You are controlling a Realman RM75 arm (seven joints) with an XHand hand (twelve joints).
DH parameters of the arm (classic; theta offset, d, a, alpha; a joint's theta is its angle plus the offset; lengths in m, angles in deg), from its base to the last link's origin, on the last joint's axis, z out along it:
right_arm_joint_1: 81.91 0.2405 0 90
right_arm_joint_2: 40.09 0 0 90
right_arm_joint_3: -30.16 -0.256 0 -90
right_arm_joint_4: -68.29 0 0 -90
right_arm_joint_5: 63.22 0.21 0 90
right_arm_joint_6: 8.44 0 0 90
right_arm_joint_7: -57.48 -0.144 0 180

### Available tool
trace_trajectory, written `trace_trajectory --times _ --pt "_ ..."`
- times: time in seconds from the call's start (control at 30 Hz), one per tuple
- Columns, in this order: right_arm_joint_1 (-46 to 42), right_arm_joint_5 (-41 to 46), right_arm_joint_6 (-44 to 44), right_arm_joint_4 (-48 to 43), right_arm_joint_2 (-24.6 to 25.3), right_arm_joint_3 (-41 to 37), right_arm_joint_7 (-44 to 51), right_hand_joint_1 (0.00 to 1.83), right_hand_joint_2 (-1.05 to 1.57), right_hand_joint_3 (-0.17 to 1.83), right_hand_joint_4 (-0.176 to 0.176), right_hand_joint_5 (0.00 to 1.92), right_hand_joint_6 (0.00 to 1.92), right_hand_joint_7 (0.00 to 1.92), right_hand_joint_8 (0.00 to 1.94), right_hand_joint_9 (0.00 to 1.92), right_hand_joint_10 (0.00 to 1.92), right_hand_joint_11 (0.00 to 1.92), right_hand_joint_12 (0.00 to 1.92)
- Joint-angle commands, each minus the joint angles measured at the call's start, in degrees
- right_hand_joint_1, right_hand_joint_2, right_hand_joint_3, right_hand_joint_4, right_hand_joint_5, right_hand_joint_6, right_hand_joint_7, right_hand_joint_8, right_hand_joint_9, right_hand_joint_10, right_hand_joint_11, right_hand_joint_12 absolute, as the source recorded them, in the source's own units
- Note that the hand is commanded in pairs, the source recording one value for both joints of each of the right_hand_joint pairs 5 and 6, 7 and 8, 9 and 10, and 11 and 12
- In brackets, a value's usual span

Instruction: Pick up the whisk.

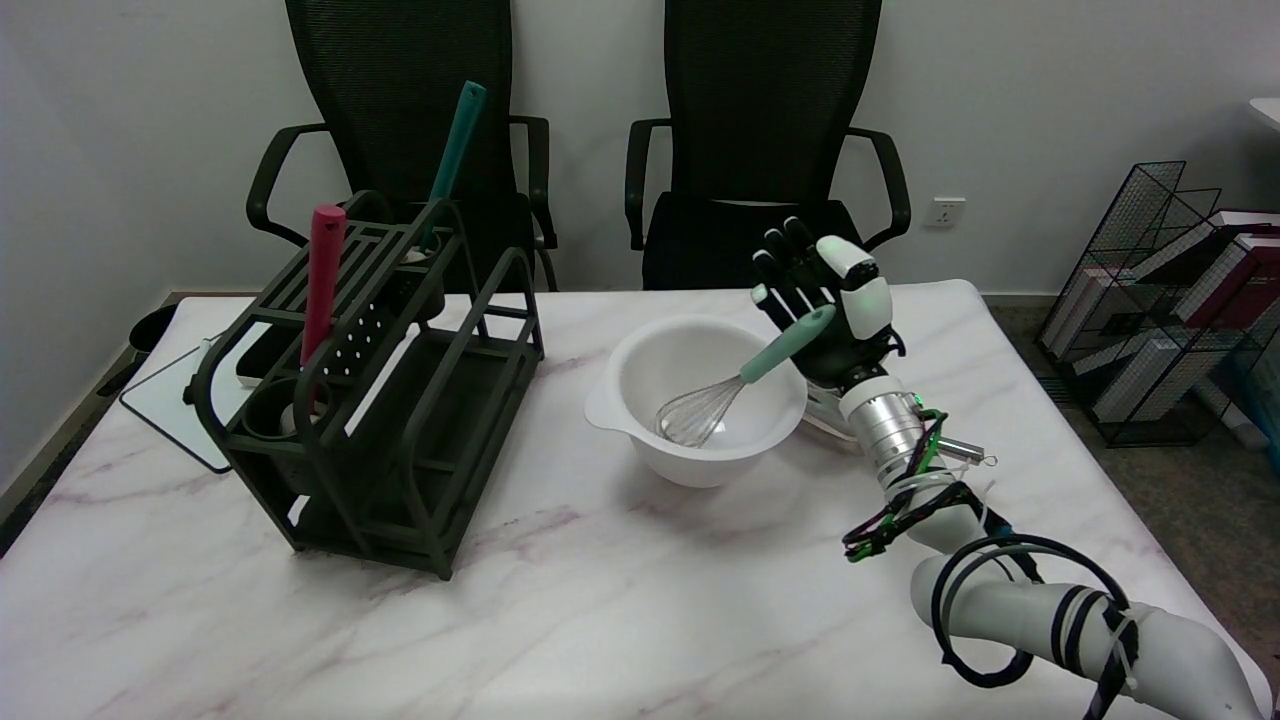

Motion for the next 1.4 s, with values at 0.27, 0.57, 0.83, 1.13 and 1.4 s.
trace_trajectory --times 0.27,0.57,0.83,1.13,1.4 --pt "-0.59 -7.21 0.31 -0.15 -0.23 -0.84 0.21 0.90 0.69 1.01 0.000 0.71 0.71 0.69 0.69 0.80 0.80 0.82 0.82" --pt "-1.03 -7.40 -0.17 -0.23 -0.15 -1.40 0.21 0.87 0.66 1.04 0.000 0.69 0.69 0.68 0.68 0.76 0.76 0.71 0.71" --pt "-1.16 -7.00 -0.65 -0.23 -0.15 -1.88 0.21 0.87 0.64 1.05 0.000 0.69 0.69 0.68 0.68 0.74 0.74 0.68 0.68" --pt "-2.33 -7.56 -1.45 -0.09 -0.07 -3.97 0.21 0.88 0.63 1.05 0.000 0.68 0.68 0.67 0.67 0.73 0.73 0.68 0.68" --pt "-2.85 -7.16 -3.50 -0.29 0.01 -5.17 0.21 0.88 0.62 1.05 0.000 0.68 0.68 0.67 0.67 0.73 0.73 0.67 0.67"
